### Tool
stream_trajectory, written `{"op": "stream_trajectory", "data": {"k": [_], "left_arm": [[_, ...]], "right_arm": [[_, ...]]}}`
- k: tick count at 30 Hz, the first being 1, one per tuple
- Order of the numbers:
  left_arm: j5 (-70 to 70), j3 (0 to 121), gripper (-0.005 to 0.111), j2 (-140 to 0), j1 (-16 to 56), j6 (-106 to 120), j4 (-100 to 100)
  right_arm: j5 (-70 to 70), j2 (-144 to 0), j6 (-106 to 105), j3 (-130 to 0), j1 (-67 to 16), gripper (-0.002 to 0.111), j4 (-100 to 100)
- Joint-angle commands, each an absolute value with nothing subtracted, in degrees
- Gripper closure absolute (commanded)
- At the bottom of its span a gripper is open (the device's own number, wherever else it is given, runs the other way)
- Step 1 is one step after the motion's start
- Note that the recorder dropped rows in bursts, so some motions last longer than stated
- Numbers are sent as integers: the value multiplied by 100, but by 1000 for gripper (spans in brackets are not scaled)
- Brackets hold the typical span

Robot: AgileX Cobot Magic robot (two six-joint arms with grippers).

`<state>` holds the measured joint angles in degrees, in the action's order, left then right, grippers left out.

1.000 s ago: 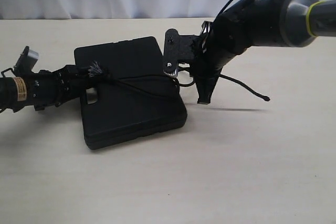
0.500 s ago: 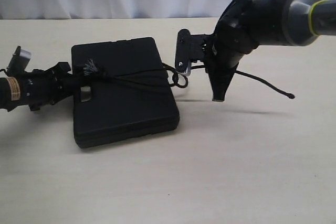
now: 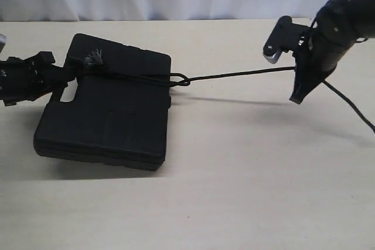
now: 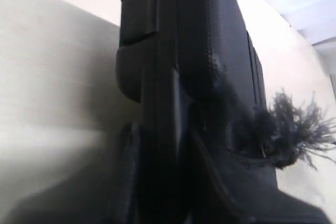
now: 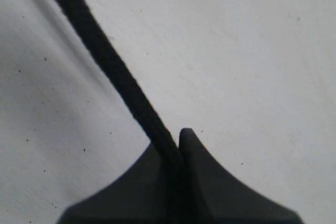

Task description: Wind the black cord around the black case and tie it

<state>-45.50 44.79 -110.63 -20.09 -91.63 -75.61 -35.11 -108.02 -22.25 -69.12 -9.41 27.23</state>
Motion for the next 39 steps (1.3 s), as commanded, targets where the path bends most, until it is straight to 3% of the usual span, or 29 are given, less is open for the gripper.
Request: {"op": "stream_trajectory", "data": {"k": [1, 11, 12, 16, 18, 23, 30, 34, 39], "left_arm": [[-4060, 4479, 107, -10973, -1996, -9196, -7779], [-3851, 4479, 107, -11432, -1996, -9150, -7726], [-3862, 4479, 107, -11432, -1996, -9150, -7709], [-3862, 4479, 107, -11432, -1996, -9150, -7709], [-3862, 4479, 107, -11432, -1996, -9150, -7709], [-3862, 4479, 107, -11432, -1996, -9150, -7709], [-3713, 4479, 107, -11432, -1996, -9122, -7582], [-3722, 4479, 107, -11432, -1996, -9122, -7599], [-3692, 4479, 107, -11432, -1996, -9122, -7599]], "right_arm": [[-3274, -10762, -2167, -6684, -490, 104, 2359], [-3286, -11317, -1557, -6658, -78, 102, 1885], [-3286, -11307, -1583, -6686, -128, 97, 1885], [-3737, -11273, -1730, -6923, -692, 55, 2094], [-3932, -11210, -1730, -6991, -981, 50, 2390], [-4200, -10910, -1730, -7138, -1692, 50, 2682], [-3546, -10853, -2025, -7197, -2892, 55, 2660], [-3459, -11283, -1932, -7589, -3164, 66, 2660], [-3769, -11918, -1819, -8311, -3280, 64, 2657]]}}
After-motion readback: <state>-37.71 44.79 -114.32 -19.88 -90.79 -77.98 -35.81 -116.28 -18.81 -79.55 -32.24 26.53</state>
